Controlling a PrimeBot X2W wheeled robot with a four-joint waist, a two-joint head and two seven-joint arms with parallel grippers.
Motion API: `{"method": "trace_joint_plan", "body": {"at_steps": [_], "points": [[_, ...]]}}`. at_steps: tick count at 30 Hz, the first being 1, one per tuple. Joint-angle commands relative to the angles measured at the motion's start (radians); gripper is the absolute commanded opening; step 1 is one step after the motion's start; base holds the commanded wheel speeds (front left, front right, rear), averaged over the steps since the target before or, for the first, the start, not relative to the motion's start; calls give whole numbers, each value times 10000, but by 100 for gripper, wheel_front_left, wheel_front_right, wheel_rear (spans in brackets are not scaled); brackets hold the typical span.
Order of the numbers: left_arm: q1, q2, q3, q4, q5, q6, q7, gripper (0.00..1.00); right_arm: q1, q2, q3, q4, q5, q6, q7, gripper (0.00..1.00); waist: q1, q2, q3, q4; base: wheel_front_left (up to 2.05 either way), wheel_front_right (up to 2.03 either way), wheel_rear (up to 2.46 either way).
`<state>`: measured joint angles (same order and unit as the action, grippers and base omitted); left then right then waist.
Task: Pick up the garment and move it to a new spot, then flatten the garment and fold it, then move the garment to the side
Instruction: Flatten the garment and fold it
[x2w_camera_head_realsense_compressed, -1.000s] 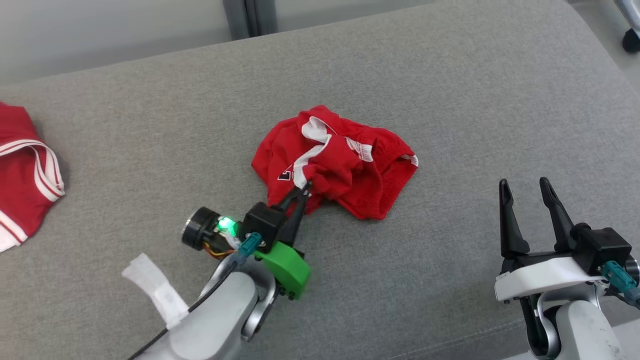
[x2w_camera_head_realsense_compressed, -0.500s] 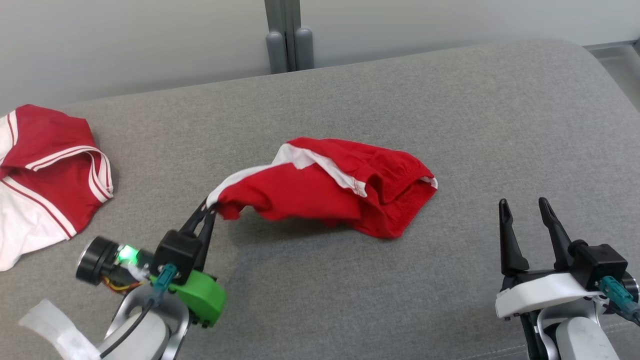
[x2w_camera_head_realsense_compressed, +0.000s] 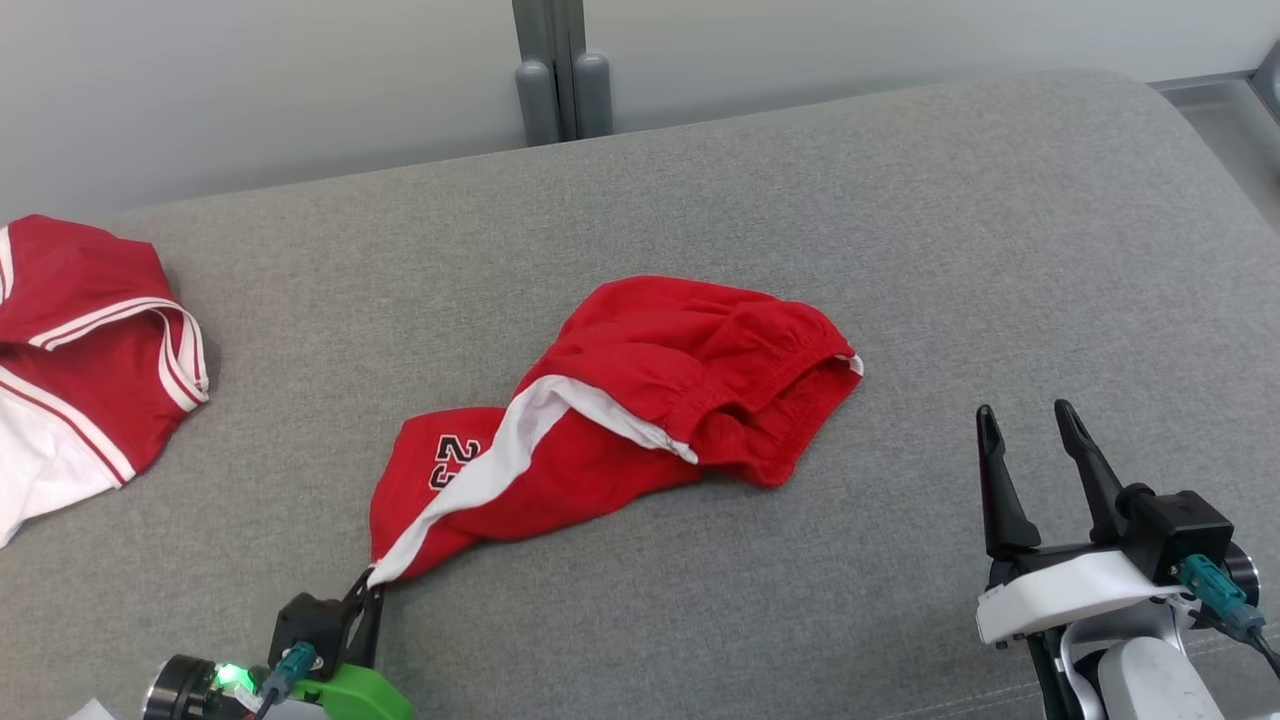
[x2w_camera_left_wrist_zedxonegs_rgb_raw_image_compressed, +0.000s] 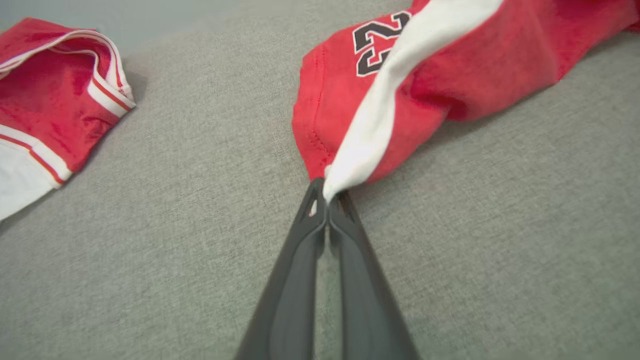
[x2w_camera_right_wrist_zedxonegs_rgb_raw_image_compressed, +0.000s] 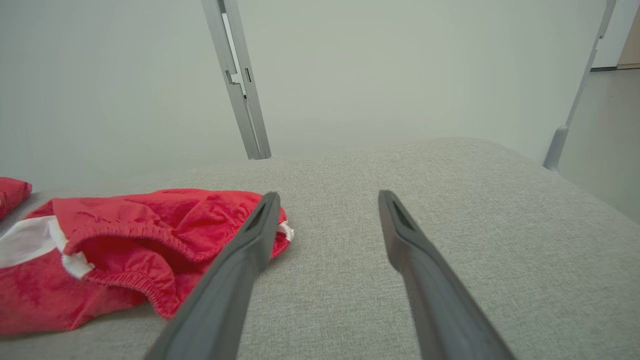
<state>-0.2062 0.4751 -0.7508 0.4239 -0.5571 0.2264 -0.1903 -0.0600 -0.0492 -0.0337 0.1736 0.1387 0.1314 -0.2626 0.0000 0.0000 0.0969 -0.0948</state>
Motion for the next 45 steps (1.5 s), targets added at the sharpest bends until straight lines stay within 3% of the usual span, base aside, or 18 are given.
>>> {"method": "trace_joint_plan", "body": {"at_steps": [1, 3, 5, 6, 13, 22, 30, 41, 42, 43, 45], "points": [[39, -119, 30, 202, -83, -77, -153, 0, -3, -24, -2, 9, -33, -14, -35, 100, 0, 0, 22, -6, 0, 0, 0], [-74, -267, 83, 552, -166, -160, -306, 0, 7, -22, 4, 27, -64, -14, -34, 100, 0, 0, 26, 15, 0, 0, 0], [-168, -409, 158, 775, -165, -239, -474, 47, 21, -21, -3, 43, -78, -14, -34, 100, 0, 0, 22, 68, 0, 0, 0], [-179, -458, 239, 849, -192, -246, -546, 100, 21, -22, -11, 56, -70, -14, -34, 100, 0, 0, 11, 104, 0, 0, 0], [236, -457, 912, 786, -261, -116, -757, 100, 71, -22, -75, 130, -45, -14, -34, 100, 0, 0, -144, 345, 0, 0, 0], [1249, -828, 2817, -1155, 263, 76, -754, 100, 126, -19, 626, 284, -37, -14, -34, 100, 0, 0, -279, 855, 0, 0, 0], [1582, -1886, 3750, -2083, 949, -450, -755, 100, -255, -19, 1993, 830, 17, -14, -34, 100, 0, 0, -158, 1509, 0, 0, 0], [1302, -2883, 4246, -2008, 1846, -1163, -756, 100, -1759, -28, 3346, 2926, -112, -14, -34, 100, 0, 0, 241, 2293, 0, 0, 0], [1301, -2929, 4292, -2000, 1895, -1201, -756, 100, -1897, -28, 3351, 3069, -102, -14, -33, 90, 0, 0, 260, 2344, 0, 0, 0], [1311, -2970, 4355, -1994, 1976, -1258, -756, 100, -2034, -28, 3326, 3220, -109, -14, -34, 41, 0, 0, 288, 2405, 0, 0, 0], [1356, -3051, 4478, -1978, 2100, -1346, -756, 100, -2195, -30, 3163, 3361, -2, -14, -34, 0, 0, 0, 306, 2464, 0, 0, 0]]}}
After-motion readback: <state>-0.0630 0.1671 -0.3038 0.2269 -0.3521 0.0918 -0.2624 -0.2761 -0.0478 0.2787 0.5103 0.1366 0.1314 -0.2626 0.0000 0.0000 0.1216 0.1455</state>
